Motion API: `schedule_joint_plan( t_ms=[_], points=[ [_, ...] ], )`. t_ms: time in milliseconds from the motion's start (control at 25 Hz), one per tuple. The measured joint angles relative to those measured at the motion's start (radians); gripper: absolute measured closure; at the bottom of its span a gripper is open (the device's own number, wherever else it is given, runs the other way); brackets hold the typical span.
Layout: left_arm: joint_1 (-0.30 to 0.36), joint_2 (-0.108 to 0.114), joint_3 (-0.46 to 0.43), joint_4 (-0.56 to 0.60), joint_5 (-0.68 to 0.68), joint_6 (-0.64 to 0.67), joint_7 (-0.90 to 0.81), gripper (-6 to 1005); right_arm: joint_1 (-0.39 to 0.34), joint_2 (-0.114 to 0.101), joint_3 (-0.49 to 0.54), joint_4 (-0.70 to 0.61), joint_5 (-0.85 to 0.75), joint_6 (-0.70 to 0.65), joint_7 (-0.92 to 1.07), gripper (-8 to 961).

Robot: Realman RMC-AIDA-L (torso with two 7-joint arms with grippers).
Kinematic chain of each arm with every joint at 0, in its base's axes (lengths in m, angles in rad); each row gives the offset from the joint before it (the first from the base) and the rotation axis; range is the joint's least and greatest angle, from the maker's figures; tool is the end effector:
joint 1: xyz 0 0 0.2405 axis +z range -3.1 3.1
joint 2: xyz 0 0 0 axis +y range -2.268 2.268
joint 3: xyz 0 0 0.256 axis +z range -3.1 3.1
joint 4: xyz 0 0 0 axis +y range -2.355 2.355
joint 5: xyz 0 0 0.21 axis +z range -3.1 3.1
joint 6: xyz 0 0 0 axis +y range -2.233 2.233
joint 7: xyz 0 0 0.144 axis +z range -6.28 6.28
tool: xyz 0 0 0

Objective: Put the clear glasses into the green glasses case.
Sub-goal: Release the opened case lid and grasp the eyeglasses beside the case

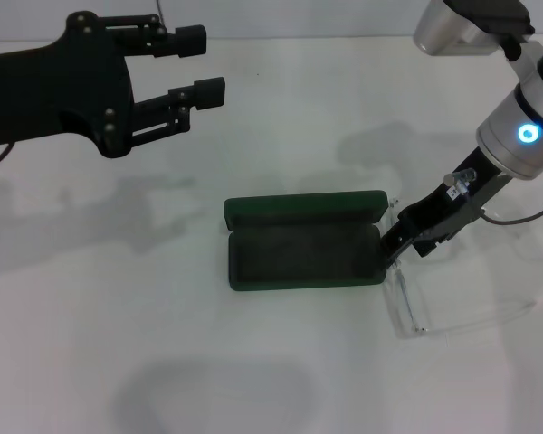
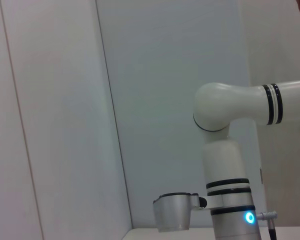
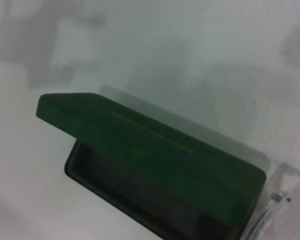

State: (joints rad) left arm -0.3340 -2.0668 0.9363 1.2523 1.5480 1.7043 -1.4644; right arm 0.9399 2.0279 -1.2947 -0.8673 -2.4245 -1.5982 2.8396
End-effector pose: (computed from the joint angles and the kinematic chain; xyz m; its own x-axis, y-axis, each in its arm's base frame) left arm -0.1809 0.3076 0.0856 0.7906 -0.1173 0.6010 0.1004 -0.9434 -0.3162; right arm 0.1439 0.3826 -0.0282 0.4518 -0.8656 0.2159 -0.8230 -0.4978 -0.2737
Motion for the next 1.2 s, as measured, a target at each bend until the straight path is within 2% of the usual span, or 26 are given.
schedule_joint_plan(
  t_ms=[1200],
  points=[
    [-0.014,-0.004,0.004,-0.027,0.003,0.000,0.016,540,0.052,0.000,-0.056,0.118,0.004,0.072,-0.011,263]
  ],
)
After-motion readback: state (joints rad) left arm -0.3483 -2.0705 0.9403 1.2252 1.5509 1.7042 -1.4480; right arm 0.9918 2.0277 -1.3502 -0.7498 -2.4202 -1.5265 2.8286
